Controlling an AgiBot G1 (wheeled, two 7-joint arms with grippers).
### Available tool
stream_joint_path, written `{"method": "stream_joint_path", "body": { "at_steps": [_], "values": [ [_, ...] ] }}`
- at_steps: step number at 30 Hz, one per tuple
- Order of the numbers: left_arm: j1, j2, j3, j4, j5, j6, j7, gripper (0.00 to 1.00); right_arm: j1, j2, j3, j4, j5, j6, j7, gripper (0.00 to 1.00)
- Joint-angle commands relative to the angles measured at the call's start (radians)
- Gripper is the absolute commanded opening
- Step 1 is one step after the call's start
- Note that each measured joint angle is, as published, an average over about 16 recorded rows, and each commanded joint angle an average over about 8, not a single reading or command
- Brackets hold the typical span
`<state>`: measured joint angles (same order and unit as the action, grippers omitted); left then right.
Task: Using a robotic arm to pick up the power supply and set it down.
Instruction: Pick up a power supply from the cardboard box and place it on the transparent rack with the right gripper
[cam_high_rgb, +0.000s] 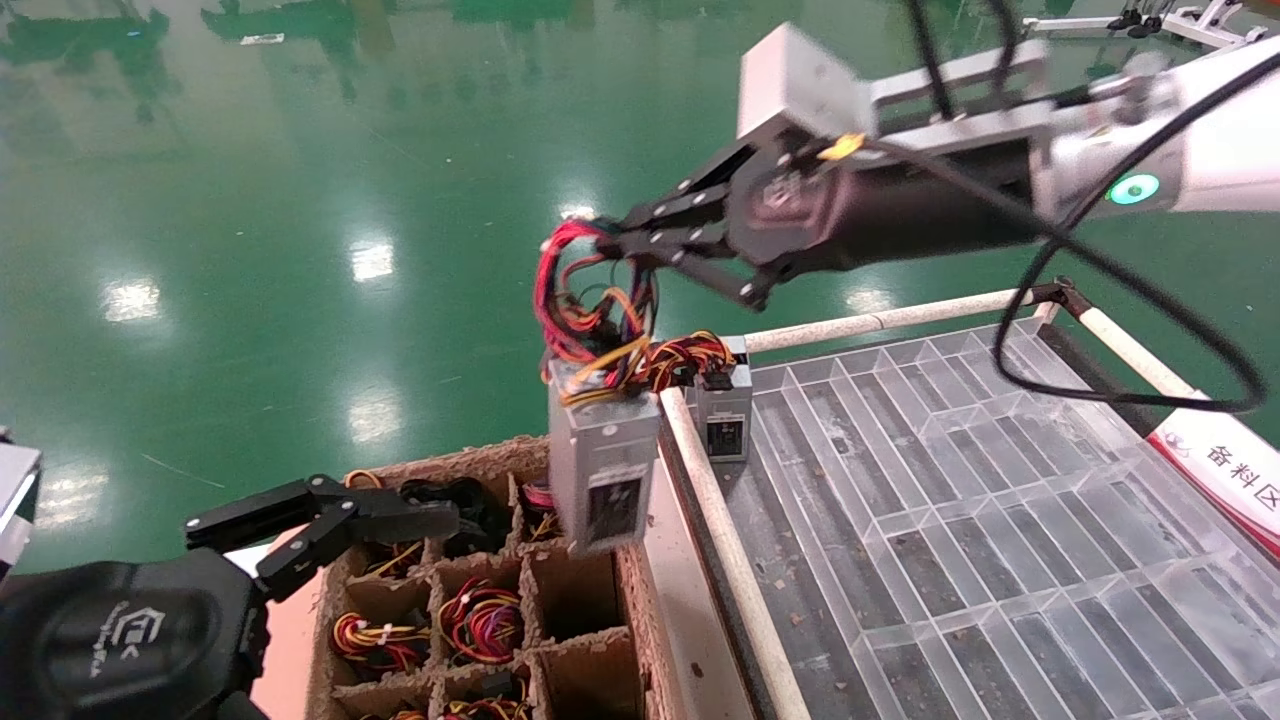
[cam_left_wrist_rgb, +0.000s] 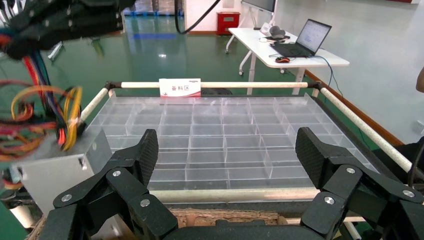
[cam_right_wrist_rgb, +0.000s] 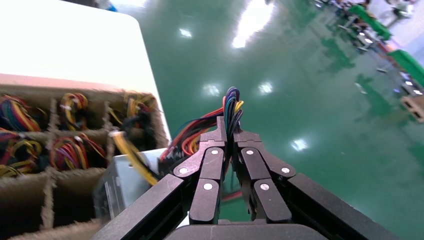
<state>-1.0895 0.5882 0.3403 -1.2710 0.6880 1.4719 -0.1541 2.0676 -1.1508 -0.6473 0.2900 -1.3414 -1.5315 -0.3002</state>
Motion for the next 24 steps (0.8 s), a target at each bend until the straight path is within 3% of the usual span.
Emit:
{"method": "stream_joint_path", "body": {
  "at_steps": [1,12,24],
  "values": [
    [0.000,0.000,0.000,0.000,0.000,0.000,0.000,1.00,0.018,0.012,0.002,-0.016,0.000,-0.005,-0.008,0.00],
    [0.000,0.000,0.000,0.000,0.000,0.000,0.000,1.00,0.087,0.068,-0.036,-0.109,-0.061,-0.021,-0.031,0.00],
    [0.000,0.000,0.000,0.000,0.000,0.000,0.000,1.00,0.046,0.059,-0.058,-0.205,-0.088,-0.004,-0.078,0.00]
  ]
}}
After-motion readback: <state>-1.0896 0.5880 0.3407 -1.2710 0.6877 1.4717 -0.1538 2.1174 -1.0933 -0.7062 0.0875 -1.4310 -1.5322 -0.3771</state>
